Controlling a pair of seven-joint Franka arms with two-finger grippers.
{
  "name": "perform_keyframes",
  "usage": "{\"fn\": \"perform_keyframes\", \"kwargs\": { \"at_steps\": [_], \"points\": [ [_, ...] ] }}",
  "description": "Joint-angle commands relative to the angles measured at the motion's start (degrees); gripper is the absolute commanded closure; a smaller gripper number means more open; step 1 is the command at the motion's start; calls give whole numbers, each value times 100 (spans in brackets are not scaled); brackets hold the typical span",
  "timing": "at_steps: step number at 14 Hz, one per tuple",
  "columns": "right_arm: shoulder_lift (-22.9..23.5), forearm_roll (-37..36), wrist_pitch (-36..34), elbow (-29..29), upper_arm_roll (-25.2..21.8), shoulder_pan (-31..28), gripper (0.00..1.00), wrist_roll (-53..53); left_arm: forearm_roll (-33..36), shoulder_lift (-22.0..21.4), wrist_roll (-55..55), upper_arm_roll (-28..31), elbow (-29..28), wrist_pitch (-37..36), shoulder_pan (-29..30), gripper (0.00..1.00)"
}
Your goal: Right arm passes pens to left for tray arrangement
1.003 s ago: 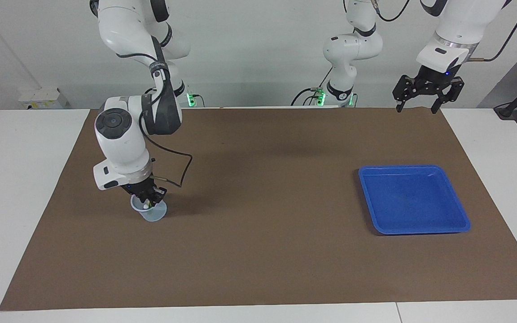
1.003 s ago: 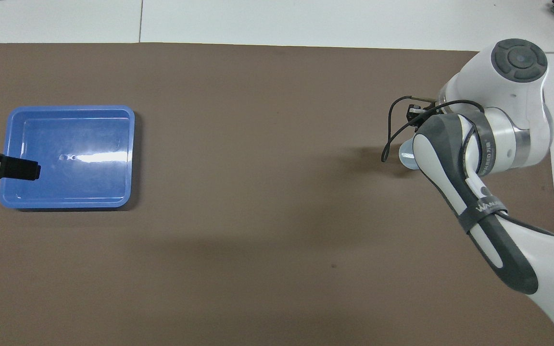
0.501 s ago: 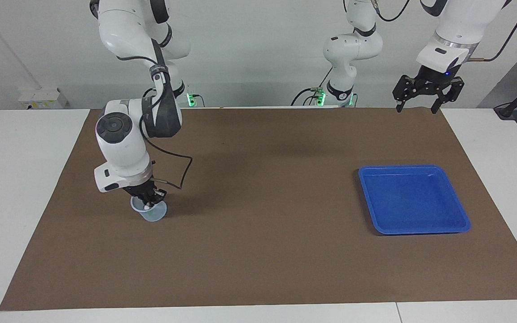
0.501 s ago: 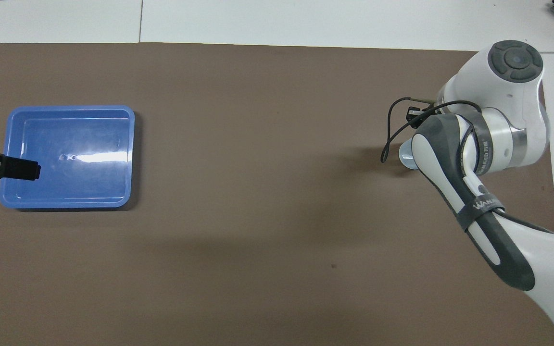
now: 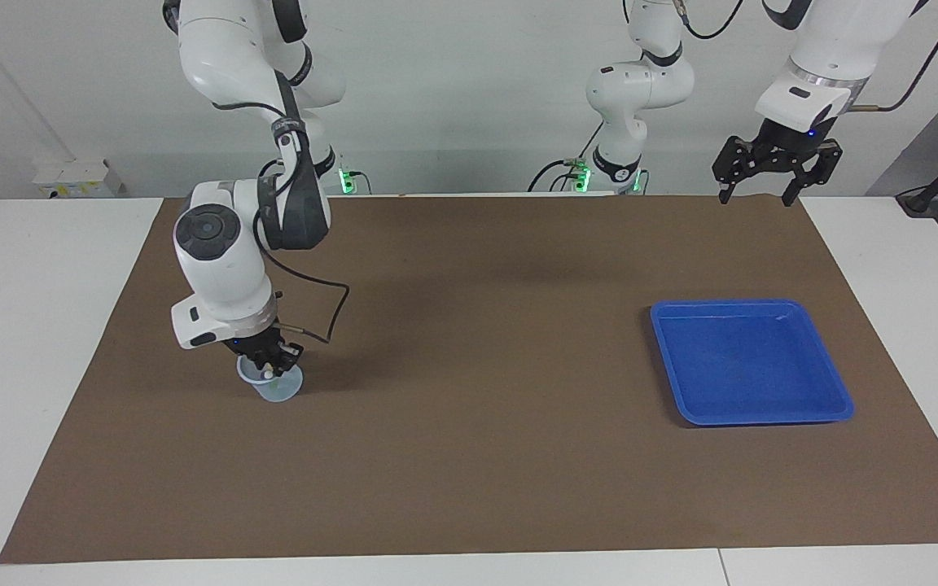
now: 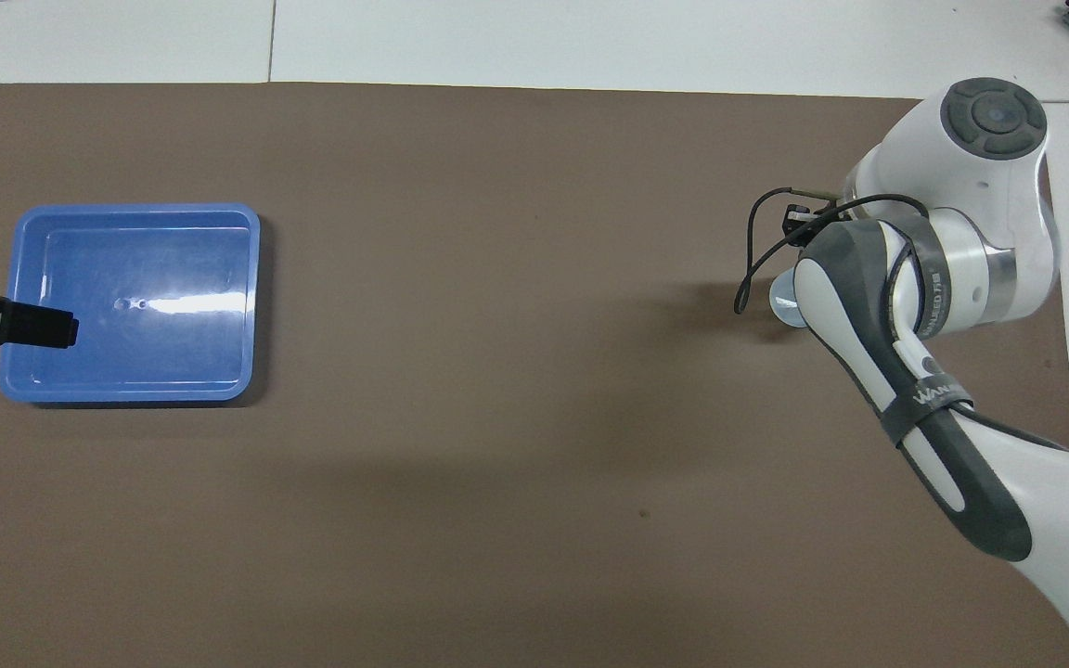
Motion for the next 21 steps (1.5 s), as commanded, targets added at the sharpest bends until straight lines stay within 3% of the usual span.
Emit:
{"fn": "perform_keyframes", "kwargs": {
  "at_steps": [1,13,21],
  "points": [
    [18,-45,17,30,46,1,64,195,54,-169,67,16,-175,0,3,0],
    [9,104,-1,-5,54,106,67,486,54,-169,67,16,-175,0,3,0],
    [-52,104,-141,-163,54,106,65,100,54,-169,67,16,-175,0,3,0]
  ]
}}
